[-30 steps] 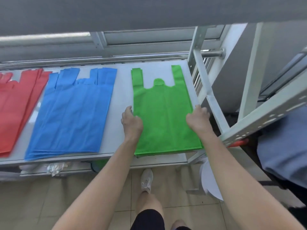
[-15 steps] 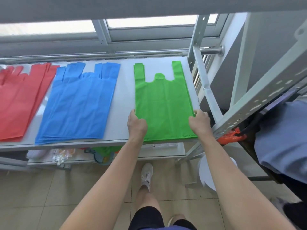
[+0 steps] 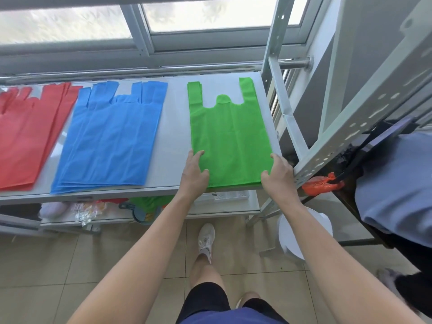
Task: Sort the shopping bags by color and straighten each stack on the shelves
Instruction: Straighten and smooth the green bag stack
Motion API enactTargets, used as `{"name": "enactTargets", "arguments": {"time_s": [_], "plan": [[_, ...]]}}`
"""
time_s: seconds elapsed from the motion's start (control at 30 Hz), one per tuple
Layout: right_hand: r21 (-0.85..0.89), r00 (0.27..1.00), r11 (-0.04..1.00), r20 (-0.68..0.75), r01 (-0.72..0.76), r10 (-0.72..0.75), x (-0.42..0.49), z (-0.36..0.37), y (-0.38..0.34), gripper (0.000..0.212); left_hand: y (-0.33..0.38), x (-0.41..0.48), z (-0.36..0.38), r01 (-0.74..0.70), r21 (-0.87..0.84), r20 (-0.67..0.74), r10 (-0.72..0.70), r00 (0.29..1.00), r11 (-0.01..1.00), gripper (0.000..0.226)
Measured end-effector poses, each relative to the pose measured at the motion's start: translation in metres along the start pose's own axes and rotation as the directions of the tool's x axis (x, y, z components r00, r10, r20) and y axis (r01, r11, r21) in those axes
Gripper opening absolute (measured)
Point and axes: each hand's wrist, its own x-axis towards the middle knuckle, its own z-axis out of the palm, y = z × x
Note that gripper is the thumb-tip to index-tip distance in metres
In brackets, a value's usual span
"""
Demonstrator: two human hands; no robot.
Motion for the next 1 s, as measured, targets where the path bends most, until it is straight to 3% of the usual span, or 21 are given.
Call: {"name": "enactTargets", "arguments": {"time_s": [0.07,0.13,0.2,0.37,0.5,0.6,0.7,0.77,0.87,1.0], "plan": [[0.021,1.0,1.0,0.025,-0.006,0.006,0.0,0.001,-0.003,0.064,-0.001,-0.001,0.001,-0.004,0.042,-0.03,0.005,1.0,0.999,0.066],[0.045,1.0,0.999,0.03,-0.01,0.009,0.002,0.002,-0.006,0.066,0.002,0.0,0.004,0.022,0.205,-0.108,0.001,0.994,0.979,0.062],[0.026,0.999,0.999,0.013,-0.034,0.034,0.005,0.002,-0.009,0.067,0.013,0.004,0.005,0.127,0.313,-0.187,-0.07,0.98,0.941,0.061],[-0.112,0.984,0.978,0.01,-0.175,0.178,0.023,0.0,-0.011,0.067,0.036,0.036,0.001,0.432,0.167,-0.111,-0.418,0.901,0.886,0.074],[-0.141,0.975,0.972,0.088,-0.189,0.202,0.032,-0.003,-0.017,0.044,0.025,0.05,-0.002,0.423,0.269,-0.065,-0.421,0.904,0.866,0.04],[-0.042,0.979,0.984,0.109,-0.171,0.175,0.032,-0.006,-0.02,0.051,0.022,0.049,-0.012,0.333,0.126,-0.065,-0.327,0.943,0.935,0.025],[0.137,0.957,0.962,0.208,-0.234,0.203,0.027,-0.002,-0.018,0.055,0.005,0.042,-0.024,0.324,-0.043,-0.087,-0.326,0.941,0.945,0.043],[0.278,0.923,0.911,0.324,-0.304,0.209,0.022,0.006,-0.017,0.045,-0.009,0.033,-0.027,0.326,-0.07,-0.099,-0.332,0.938,0.943,0.048],[0.442,0.918,0.833,0.353,-0.332,0.178,0.026,0.012,-0.01,0.032,-0.025,0.02,-0.025,0.36,-0.192,-0.03,-0.372,0.928,0.913,0.034],[0.461,0.933,0.841,0.334,-0.283,0.131,0.037,0.007,-0.005,0.034,-0.029,0.013,-0.023,0.321,-0.224,-0.007,-0.331,0.944,0.92,0.039]]}}
